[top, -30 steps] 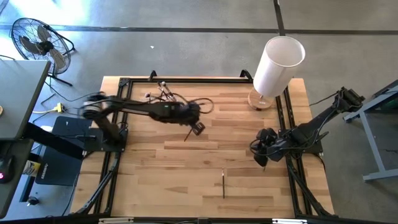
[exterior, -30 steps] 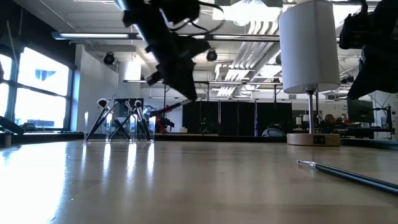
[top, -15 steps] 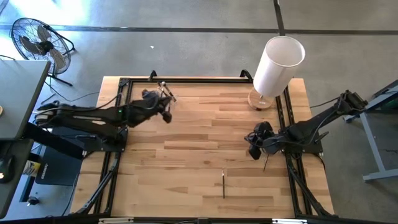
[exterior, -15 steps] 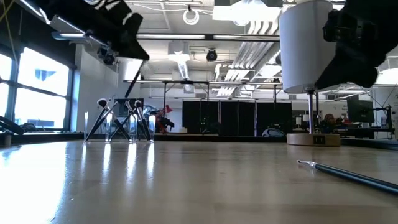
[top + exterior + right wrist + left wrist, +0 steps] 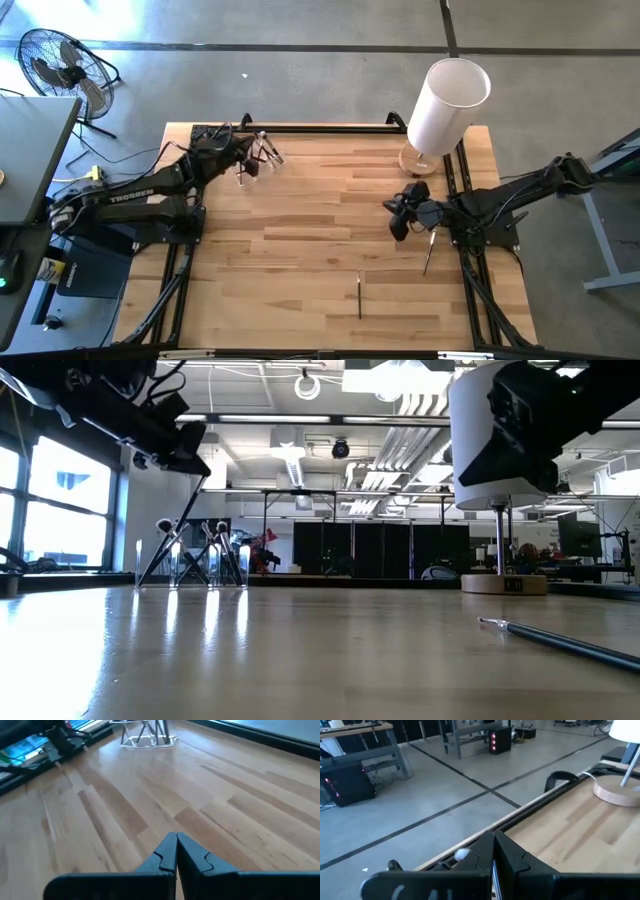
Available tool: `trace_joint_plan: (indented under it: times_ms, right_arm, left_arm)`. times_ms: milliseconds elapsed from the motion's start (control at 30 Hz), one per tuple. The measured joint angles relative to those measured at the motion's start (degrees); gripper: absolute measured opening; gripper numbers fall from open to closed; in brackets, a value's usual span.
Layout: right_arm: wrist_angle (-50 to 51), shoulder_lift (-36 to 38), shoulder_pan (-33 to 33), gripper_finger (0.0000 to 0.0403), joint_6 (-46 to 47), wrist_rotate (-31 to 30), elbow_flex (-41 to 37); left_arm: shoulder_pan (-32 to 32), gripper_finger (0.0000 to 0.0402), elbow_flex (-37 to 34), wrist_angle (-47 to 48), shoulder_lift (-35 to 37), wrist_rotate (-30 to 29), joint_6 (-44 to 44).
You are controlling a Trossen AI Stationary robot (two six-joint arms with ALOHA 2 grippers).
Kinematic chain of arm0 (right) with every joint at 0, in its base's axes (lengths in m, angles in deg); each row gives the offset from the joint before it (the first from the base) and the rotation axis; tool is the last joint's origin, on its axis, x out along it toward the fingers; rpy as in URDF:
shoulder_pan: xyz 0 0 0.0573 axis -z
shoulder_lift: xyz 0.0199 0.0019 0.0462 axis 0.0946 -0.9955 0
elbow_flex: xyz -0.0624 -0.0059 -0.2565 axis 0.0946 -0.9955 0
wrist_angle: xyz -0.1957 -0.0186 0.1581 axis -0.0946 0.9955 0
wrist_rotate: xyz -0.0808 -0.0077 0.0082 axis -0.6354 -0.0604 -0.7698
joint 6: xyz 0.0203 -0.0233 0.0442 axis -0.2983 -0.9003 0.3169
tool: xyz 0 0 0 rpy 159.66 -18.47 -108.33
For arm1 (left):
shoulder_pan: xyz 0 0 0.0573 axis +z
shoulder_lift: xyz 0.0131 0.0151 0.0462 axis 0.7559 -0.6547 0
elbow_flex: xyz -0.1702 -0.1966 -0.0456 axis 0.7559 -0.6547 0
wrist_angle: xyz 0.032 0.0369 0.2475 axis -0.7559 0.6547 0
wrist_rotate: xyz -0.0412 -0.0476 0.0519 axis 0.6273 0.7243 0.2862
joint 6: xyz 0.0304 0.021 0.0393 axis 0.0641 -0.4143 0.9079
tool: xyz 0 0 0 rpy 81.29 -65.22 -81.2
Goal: Put items in baskets/containers
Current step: Put the eyeshadow brush into the transparent organizer
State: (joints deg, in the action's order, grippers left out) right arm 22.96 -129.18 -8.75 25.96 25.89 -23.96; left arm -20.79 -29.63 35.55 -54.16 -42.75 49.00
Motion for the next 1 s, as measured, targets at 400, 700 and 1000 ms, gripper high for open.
trace_joint_plan:
  times_ms: [400,700,1000]
  right_arm:
    - [-1.08,-0.02,3.82,0.0001,0.11,0.44,0.0]
    - [-1.14,-0.02,5.55,0.0002,0.11,0.65,0.0]
    - [-1.13,-0.02,7.11,0.0001,-0.33,3.75,0.0]
  left_arm:
    - [13.76,0.0,-0.13,4.25,0.22,13.23,2.53]
    - [14.45,0.001,-0.13,9.87,-0.05,13.94,2.03]
    - [14.45,0.0068,-0.13,14.63,-1.81,9.76,-2.92]
